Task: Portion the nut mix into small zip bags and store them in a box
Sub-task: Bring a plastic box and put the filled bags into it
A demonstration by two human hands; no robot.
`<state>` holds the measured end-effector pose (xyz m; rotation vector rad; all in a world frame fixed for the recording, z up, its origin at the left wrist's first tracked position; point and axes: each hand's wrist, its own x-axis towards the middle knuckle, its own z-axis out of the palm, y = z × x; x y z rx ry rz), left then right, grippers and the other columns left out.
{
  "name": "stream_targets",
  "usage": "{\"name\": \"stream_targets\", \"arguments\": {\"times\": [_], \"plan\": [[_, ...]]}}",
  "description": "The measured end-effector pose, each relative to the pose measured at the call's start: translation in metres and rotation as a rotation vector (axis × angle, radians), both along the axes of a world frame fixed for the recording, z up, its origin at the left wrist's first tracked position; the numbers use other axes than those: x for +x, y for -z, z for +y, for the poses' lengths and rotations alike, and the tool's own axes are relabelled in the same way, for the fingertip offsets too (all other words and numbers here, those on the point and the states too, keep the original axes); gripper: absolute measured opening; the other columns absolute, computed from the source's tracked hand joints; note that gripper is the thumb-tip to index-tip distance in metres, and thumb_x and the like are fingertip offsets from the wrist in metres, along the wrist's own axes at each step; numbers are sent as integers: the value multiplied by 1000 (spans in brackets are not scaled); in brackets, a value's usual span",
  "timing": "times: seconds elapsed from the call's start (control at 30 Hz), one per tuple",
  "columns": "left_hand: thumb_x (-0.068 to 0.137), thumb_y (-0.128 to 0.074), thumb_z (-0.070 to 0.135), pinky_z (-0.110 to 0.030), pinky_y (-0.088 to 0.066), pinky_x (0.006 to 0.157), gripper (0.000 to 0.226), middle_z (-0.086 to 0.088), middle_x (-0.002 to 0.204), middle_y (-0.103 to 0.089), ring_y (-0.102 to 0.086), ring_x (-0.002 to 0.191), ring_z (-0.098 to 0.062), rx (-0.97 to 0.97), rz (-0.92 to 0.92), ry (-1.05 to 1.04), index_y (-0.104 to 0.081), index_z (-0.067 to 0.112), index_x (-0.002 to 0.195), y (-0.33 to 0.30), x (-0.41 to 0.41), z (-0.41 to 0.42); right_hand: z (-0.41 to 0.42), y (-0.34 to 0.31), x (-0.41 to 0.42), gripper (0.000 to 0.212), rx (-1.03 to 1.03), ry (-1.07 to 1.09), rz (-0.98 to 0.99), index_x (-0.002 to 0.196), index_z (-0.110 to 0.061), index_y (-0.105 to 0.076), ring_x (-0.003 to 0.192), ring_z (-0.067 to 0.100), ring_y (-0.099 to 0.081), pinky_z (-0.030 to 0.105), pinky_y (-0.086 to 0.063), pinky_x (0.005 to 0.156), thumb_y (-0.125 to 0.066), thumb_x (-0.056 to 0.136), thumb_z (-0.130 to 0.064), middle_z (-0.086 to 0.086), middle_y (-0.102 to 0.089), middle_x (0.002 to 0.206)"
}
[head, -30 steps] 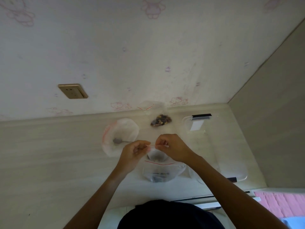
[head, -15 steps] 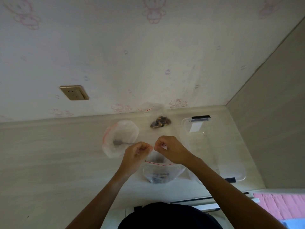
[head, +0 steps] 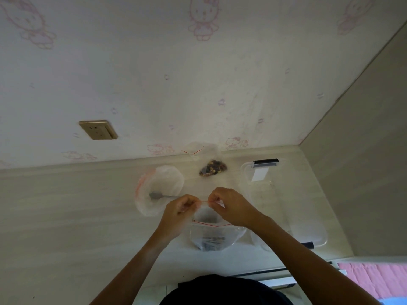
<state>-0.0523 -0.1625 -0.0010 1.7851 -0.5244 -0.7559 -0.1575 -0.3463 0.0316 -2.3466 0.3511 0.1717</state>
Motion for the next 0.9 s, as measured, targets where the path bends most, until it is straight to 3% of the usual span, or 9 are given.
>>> {"name": "stream_targets", "arguments": {"times": [0.17, 0.33, 0.53, 0.7, 0.8, 0.9], "plan": [[100, -68, 15, -16, -52, 73, 11, 6, 90, -74, -68, 83, -6, 15, -45, 7, -72, 18, 90, 0, -7, 0, -6, 5, -9, 16, -47, -19, -56, 104, -12, -69, 93, 14, -59, 27, -49, 89, -58, 103, -24, 2, -67, 105], [95, -75, 17, -27, -54, 86, 4, 9, 92, -78, -72, 91, -10, 26, -84, 101, -77, 19, 92, -4, -3, -7, -3, 8, -8, 17, -5, -17, -57, 104, -15, -70, 90, 8, -58, 19, -47, 86, -60, 102, -28, 1, -69, 104], [96, -74, 20, -33, -54, 85, 7, 8, 87, -75, -70, 88, -15, 38, -135, 123, -75, 21, 89, -1, 5, -3, -12, 6, -16, 18, -50, -26, -58, 106, -13, -70, 96, 14, -60, 28, -49, 94, -58, 103, -26, 3, -68, 108], [93, -77, 27, -12, -47, 83, 6, 18, 93, -74, -68, 94, -3, 75, -203, 206, -72, 30, 95, 0, 5, -5, -7, 5, -15, 18, -53, -17, -60, 107, -13, -71, 96, 15, -61, 29, -51, 94, -58, 103, -24, 4, -69, 108], [90, -80, 32, -16, -51, 84, 6, 20, 94, -75, -70, 93, -2, 79, -260, 244, -75, 35, 93, -3, 5, -11, -3, 5, -15, 18, -55, -12, -65, 107, -15, -71, 94, 13, -60, 28, -49, 91, -58, 103, -27, 2, -68, 107], [92, -78, 29, -20, -54, 85, 4, 19, 91, -74, -71, 91, -5, 66, -277, 239, -78, 25, 92, -3, 8, -13, -8, 6, -18, 19, -103, -15, -74, 108, -17, -70, 96, 11, -57, 27, -47, 93, -57, 104, -30, 0, -67, 110]]}}
